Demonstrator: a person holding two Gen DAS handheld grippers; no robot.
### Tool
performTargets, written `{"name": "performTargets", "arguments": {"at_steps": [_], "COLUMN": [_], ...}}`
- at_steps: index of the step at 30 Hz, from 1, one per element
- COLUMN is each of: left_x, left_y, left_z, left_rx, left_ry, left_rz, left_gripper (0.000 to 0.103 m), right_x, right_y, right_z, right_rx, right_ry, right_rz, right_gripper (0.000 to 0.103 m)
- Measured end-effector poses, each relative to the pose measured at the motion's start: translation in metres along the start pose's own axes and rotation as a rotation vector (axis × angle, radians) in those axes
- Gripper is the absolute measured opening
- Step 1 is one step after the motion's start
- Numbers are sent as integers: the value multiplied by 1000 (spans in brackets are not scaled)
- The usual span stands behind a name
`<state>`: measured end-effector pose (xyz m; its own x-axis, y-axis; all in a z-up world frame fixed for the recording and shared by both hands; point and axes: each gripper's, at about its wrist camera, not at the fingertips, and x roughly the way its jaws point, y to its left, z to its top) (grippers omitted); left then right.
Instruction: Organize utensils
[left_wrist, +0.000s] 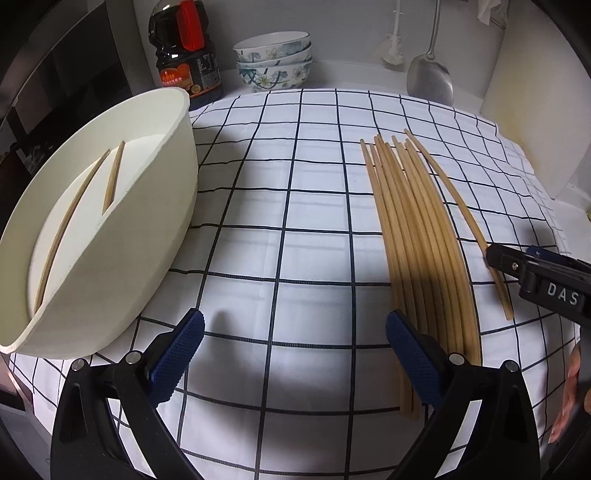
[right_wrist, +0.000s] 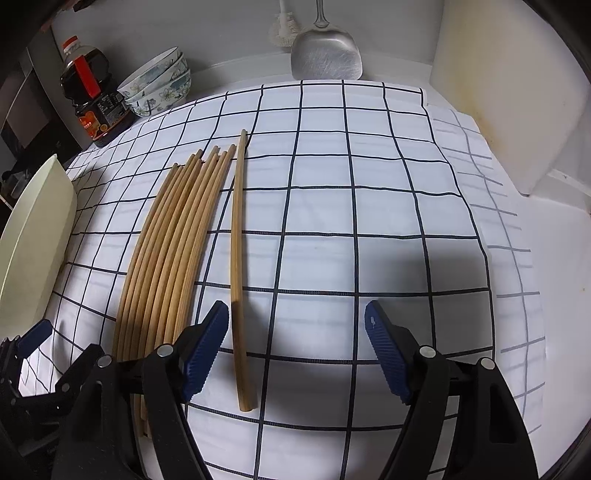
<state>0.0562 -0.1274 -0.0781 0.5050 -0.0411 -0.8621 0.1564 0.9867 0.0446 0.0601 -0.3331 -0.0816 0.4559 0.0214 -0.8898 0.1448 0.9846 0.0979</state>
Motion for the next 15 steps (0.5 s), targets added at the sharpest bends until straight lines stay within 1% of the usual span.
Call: {"name": "performTargets", "arguments": {"at_steps": [3, 5, 7, 15], "left_x": [5, 6, 4, 3], "left_y": [3, 4, 6, 2], "left_z": [3, 4, 5, 4], "left_rx": [-12, -25, -43, -33], "left_ry": [18, 31, 26, 41], "left_rz": [-4, -27, -46, -85], "left_gripper": [97, 97, 97, 97], "right_x": [0, 0, 0, 0], "right_y": [0, 0, 0, 0], "right_z": [0, 0, 0, 0], "right_rx": [2, 4, 5, 5], "right_ry": [0, -1, 0, -1], "right_rz": [5, 8, 10, 10], "right_gripper": [73, 73, 73, 75]}}
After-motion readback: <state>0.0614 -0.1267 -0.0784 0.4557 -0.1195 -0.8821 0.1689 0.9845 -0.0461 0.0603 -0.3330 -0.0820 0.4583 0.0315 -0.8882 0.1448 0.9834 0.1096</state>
